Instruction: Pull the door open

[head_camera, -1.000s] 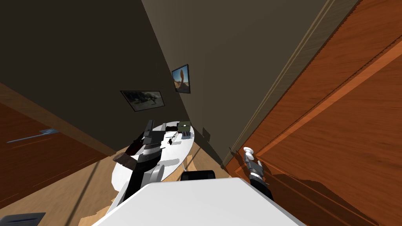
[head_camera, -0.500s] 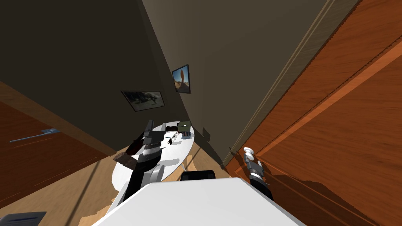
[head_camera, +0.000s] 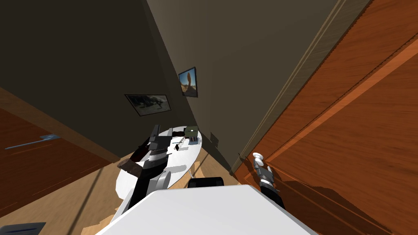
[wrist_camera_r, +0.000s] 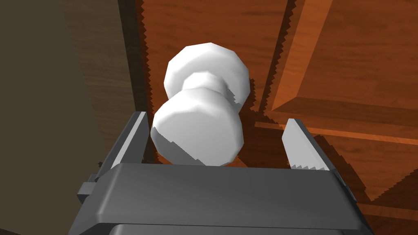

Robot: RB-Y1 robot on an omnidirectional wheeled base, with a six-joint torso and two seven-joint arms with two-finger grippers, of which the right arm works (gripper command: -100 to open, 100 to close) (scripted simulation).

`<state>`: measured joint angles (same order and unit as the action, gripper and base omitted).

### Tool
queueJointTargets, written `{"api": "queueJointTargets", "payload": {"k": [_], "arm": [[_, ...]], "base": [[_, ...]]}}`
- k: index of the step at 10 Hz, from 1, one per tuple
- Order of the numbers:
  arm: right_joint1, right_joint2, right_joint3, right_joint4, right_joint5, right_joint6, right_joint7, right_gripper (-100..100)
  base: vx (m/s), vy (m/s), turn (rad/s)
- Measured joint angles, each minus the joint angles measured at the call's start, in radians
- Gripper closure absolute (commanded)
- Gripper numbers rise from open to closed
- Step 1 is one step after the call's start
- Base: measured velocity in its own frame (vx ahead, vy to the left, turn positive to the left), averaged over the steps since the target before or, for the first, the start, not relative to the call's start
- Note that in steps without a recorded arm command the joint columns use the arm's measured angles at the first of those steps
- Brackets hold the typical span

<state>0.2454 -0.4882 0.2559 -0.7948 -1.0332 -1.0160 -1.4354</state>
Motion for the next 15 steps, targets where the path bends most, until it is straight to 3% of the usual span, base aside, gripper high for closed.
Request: {"api": "queueJointTargets", "payload": {"k": [7,10,15], "arm": [[-0.001,0.000,0.000,0.001,0.001,0.000,-0.001,-100],[-0.007,-0.014,0.018,0.020,0.013,-0.007,-0.032,-100],[-0.007,-0.016,0.020,0.022,0.014,-0.008,-0.035,-100]], "base": [[0.001,-0.001,0.002],[-0.002,0.003,-0.008],[0.001,-0.002,0.006]]}}
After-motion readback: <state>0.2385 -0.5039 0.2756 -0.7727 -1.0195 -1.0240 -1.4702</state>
